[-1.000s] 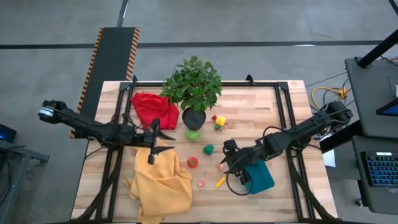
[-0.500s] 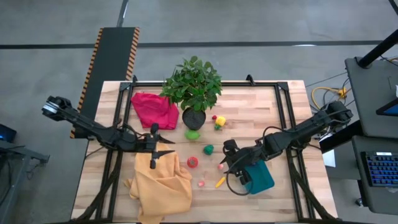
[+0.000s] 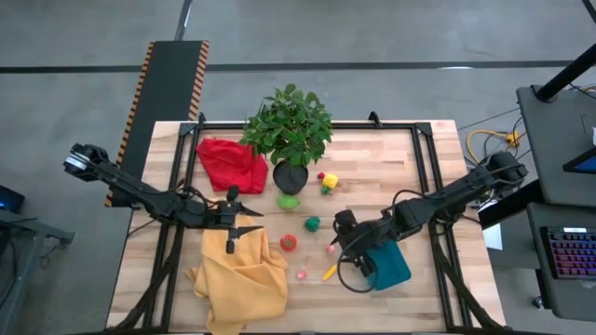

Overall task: Pick and placing Produce into tupperware
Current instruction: Put the corn into the bin

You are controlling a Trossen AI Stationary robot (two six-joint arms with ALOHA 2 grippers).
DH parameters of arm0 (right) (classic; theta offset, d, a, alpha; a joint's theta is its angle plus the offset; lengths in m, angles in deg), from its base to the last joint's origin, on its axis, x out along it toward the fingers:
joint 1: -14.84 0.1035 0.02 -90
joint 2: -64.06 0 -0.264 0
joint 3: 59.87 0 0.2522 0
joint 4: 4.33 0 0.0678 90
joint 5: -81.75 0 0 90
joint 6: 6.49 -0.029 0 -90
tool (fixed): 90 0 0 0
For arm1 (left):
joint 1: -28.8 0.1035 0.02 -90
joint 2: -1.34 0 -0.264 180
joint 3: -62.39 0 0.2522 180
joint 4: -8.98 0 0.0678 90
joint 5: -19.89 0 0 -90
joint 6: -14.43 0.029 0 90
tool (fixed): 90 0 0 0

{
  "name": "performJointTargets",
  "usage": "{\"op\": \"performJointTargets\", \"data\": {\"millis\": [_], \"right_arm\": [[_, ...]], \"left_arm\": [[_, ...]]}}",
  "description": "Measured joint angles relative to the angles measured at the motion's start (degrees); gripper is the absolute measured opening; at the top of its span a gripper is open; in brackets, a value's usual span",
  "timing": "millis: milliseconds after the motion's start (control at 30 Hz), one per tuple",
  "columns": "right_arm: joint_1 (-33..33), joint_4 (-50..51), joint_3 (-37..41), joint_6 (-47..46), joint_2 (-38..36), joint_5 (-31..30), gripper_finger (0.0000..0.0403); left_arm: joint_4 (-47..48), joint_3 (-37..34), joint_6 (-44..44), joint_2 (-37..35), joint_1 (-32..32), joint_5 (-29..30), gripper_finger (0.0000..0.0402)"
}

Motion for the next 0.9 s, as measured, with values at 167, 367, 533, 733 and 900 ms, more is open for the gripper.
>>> {"op": "performJointTargets", "data": {"millis": [167, 367, 533, 733, 900], "right_arm": [[-0.05, -0.75, 0.25, 0.86, 3.04, 0.0, 0.0253], [-1.09, 0.08, -0.44, 1.47, 7.23, 3.43, 0.0245], [-1.73, 1.52, -1.48, 1.36, 6.84, 4.5, 0.0235], [-1.65, 1.46, -1.79, 2.47, 5.73, 4.46, 0.0233], [-1.67, 1.42, -2.06, 2.91, 5.6, 4.44, 0.023]], "left_arm": [[-0.17, 0.0, 0.0, 0.01, 0.0, 0.0, 0.0129], [-0.88, 0.56, 4.56, -0.15, 0.13, 0.37, 0.0129], [-4.57, 0.72, 8.88, -0.46, 0.13, 0.41, 0.0129], [-5.25, 0.18, 8.98, -0.4, 0.13, 0.42, 0.0129], [-5.32, 0.35, 8.96, -0.38, 0.13, 0.39, 0.0129]]}}
